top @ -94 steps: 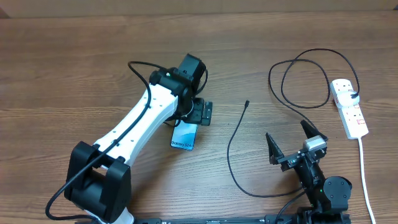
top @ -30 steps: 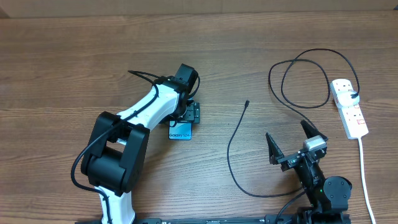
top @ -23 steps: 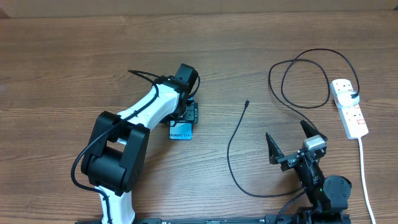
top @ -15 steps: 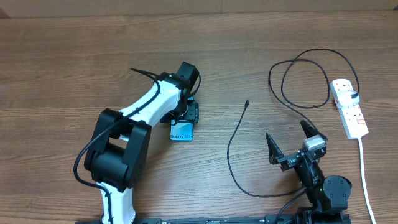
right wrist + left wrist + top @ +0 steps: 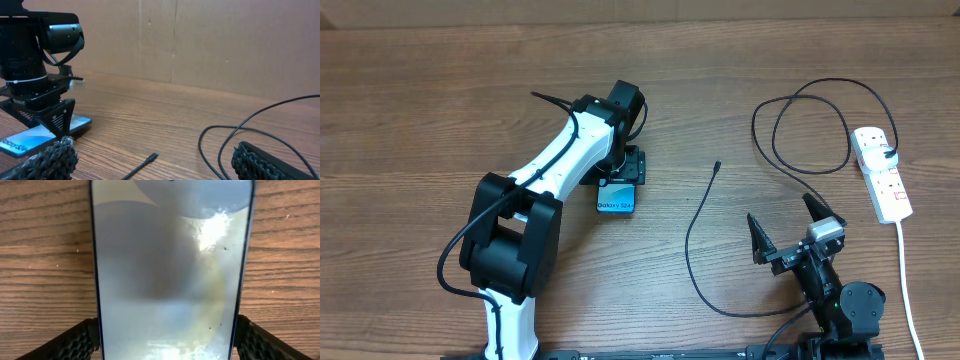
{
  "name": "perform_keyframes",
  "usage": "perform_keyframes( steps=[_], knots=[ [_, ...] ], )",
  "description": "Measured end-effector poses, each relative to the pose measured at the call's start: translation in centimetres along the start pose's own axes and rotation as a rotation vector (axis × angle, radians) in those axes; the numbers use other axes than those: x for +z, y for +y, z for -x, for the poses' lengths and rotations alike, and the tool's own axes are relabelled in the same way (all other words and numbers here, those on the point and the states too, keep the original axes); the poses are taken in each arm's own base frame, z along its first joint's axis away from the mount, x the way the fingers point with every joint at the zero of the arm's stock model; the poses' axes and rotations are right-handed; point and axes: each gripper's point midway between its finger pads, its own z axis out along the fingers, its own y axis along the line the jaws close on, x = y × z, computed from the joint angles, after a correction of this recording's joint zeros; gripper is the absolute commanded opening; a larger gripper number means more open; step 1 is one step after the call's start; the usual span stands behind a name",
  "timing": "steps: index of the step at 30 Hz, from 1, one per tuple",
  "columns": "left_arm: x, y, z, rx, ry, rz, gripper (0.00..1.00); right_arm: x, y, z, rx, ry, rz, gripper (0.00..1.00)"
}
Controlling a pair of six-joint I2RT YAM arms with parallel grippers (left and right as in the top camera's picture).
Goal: Plug charger to phone and switch on socket
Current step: 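Lower the left gripper and grasp the phone's top edge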
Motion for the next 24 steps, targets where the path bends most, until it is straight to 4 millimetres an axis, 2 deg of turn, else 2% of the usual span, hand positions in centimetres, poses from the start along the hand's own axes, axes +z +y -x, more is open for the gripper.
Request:
perform_keyframes(
  steps=[13,20,22,23,24],
  knots=[
    [0.3,-0.3,0.4,0.002,-0.023,-0.014,0.79,0.0,0.0,0.0,0.0,0.0,0.0,1.0],
    [2.2,0.0,-1.5,0.014,0.022,0.006,0.79,0.0,0.0,0.0,0.0,0.0,0.0,1.0],
    [2.7,0.1,-1.9,0.015,0.029,0.007,0.82,0.0,0.0,0.0,0.001,0.0,0.0,1.0],
    [2.9,0.1,-1.9,0.013,0.027,0.005,0.86,0.0,0.0,0.0,0.0,0.0,0.0,1.0],
    [3.0,0.1,-1.9,0.011,0.024,0.003,0.95,0.0,0.0,0.0,0.0,0.0,0.0,1.0]
  ],
)
